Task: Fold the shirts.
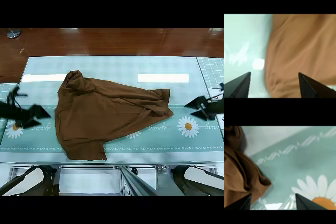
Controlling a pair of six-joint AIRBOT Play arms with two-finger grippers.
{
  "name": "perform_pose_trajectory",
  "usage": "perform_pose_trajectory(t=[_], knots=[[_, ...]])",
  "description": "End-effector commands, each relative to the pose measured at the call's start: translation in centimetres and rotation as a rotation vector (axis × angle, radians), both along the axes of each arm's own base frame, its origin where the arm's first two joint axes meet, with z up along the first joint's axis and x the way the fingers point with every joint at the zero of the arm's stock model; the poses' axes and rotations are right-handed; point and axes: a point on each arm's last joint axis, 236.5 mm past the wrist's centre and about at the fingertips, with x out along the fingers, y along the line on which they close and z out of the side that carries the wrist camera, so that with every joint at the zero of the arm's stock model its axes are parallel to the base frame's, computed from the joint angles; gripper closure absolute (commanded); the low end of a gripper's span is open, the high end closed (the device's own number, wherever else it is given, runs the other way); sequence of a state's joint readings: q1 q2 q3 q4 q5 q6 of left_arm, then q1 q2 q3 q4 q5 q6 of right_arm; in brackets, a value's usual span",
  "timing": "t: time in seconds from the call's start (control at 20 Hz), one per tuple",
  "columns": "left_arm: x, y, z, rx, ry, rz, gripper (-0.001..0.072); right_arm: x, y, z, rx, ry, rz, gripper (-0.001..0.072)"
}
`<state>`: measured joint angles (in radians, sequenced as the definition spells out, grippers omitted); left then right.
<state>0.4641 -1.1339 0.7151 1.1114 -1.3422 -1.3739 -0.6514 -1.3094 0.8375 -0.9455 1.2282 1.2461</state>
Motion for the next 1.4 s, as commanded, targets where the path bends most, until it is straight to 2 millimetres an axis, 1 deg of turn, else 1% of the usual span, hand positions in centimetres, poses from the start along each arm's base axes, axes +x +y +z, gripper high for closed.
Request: perform_pose_trajectory(t=[0.0, 0.05, 0.15, 0.2, 0.3, 0.35, 0.5, 0.55, 0.6, 0.65, 0.7, 0.8, 0.85, 1.0, 1.15, 1.35], knots=[[-5.6, -2.3, -2.8, -0.093, 0.142, 0.04, 0.0006, -1.7, 3.0, -1.0, 0.077, -0.052, -0.068, 0.0096], [-6.2, -2.7, -3.3, -0.101, 0.158, 0.041, 0.0005, -1.7, 3.2, -0.8, 0.079, -0.06, -0.07, 0.0096], [-6.8, -3.1, -3.8, -0.11, 0.161, 0.028, 0.0006, -1.7, 3.2, -0.5, 0.078, -0.065, -0.066, 0.0096], [-6.5, -3.7, -3.9, -0.137, 0.143, 0.039, 0.0005, -1.8, 3.3, -0.5, 0.082, -0.063, -0.062, 0.0096], [-5.3, -5.9, -3.5, -0.236, 0.072, 0.066, 0.0005, -1.9, 3.5, -0.4, 0.087, -0.06, -0.059, 0.0096], [-5.2, -6.8, -3.7, -0.266, 0.054, 0.081, 0.0005, -1.9, 3.5, -0.4, 0.087, -0.06, -0.06, 0.0096], [-6.5, -8.2, -5.4, -0.256, 0.066, 0.062, 0.0005, -1.9, 3.5, -0.4, 0.087, -0.061, -0.06, 0.0096], [-6.2, -8.7, -5.5, -0.26, 0.045, 0.047, 0.0009, -1.9, 3.5, -0.4, 0.086, -0.06, -0.061, 0.0096], [-5.6, -9.1, -5.2, -0.269, 0.012, 0.032, 0.0136, -1.9, 3.4, -0.4, 0.086, -0.06, -0.062, 0.0096], [-4.8, -9.4, -4.7, -0.291, -0.033, 0.02, 0.0619, -1.9, 3.4, -0.5, 0.086, -0.058, -0.065, 0.0096], [-4.0, -9.8, -4.1, -0.316, -0.071, 0.021, 0.0684, -1.9, 3.3, -0.5, 0.083, -0.058, -0.069, 0.0096], [-2.9, -10.0, -3.5, -0.336, -0.106, 0.047, 0.0684, -1.6, 3.0, -0.6, 0.072, -0.063, -0.079, 0.0096], [-2.7, -9.9, -3.5, -0.335, -0.11, 0.049, 0.0683, -1.5, 2.8, -0.7, 0.064, -0.066, -0.083, 0.0096], [-2.8, -9.9, -3.5, -0.334, -0.11, 0.047, 0.0683, -1.3, 2.7, -1.6, 0.08, -0.047, -0.103, 0.0096], [-2.8, -10.1, -3.5, -0.334, -0.109, 0.039, 0.0683, 0.0, 3.0, -2.3, 0.147, -0.051, -0.155, 0.0096], [-2.8, -10.3, -3.7, -0.323, -0.112, 0.027, 0.0683, 1.2, 2.4, -2.9, 0.169, -0.05, -0.167, 0.0096]])
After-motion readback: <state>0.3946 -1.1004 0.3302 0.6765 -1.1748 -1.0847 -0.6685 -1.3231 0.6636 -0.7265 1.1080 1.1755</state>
